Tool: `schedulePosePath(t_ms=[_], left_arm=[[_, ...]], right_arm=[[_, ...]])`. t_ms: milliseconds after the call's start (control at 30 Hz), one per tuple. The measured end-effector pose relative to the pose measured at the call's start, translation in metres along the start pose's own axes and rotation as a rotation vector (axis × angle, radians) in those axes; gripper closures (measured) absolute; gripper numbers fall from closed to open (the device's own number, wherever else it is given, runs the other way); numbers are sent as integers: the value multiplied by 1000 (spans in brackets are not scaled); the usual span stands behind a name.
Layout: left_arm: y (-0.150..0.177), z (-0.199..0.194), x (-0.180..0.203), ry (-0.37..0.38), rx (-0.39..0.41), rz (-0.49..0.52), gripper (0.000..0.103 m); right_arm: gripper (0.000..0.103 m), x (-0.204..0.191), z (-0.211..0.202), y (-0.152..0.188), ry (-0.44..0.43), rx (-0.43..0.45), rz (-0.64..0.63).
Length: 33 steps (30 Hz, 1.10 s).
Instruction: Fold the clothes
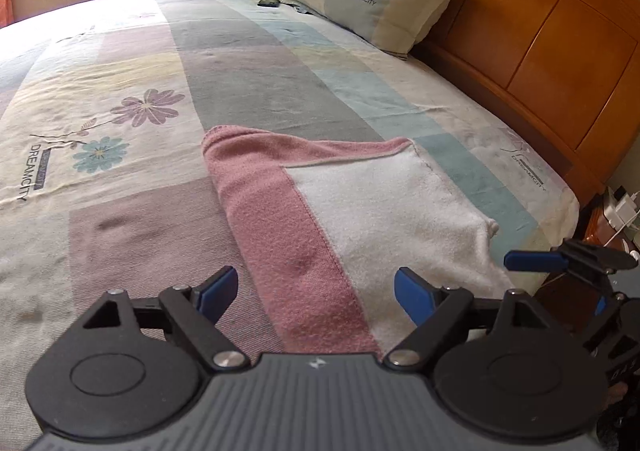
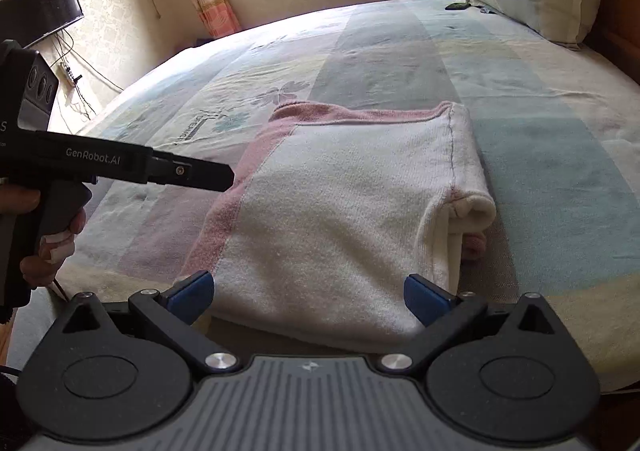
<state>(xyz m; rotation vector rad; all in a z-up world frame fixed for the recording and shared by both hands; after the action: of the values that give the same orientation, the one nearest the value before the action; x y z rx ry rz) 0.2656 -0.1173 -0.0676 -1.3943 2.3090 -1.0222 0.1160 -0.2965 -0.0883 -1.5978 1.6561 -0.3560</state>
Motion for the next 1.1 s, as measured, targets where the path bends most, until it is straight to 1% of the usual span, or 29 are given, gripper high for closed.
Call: schedulePosePath(t_ms=[67,133,200,267,300,333,467,600,667,833,967,1100], left_arm=[[5,-2,-6,-32,-11,0,17],[11,-4,-12,-58,-23,-15,17],[18,-6,-19,-78,-35,-24,17],[25,-8,-25,-94,-49,-28,17],[27,-8,-28,-91,-54,-32,17],[30,-8,-30,-88,-60,-36,17],[36,-6,-36,-92,-67,-52,17],[39,-5,-35,-64,-59,-58,17],[41,-6,-34,-68,-60,-54,17],[44,-8,-37,-101,-51,-31,17],[46,-10,-43,-97,-46,-47,17],[48,-11,-49,-92,-41,-63,17]], right_arm=[[0,-3,3,-19,9,41,-41],[0,-3,17,-36,26,60,-70],[0,8,43,-43,74,17,-56],[0,28,78,-39,152,-105,12],[0,31,84,-37,155,-101,20],[0,30,83,-37,150,-72,22],[0,33,81,-35,149,-34,64],[0,29,82,-31,166,-6,30],[0,28,82,-31,172,8,27],[0,26,84,-33,189,5,36],[0,18,82,-39,218,-12,32],[0,6,88,-45,179,-8,31]])
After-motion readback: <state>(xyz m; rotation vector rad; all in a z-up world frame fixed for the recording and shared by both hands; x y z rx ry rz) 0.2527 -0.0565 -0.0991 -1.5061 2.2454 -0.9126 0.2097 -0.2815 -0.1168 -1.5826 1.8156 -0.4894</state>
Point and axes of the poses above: each gripper's, at about its wrist camera, not at the fingertips, and z roughly the way its jaws point, x to its right, y to its underside, the point moved 5 cm from there along z, roughly the way its jaws point, and after that the axes turned 7 degrees about z, right-handed, at the moved point
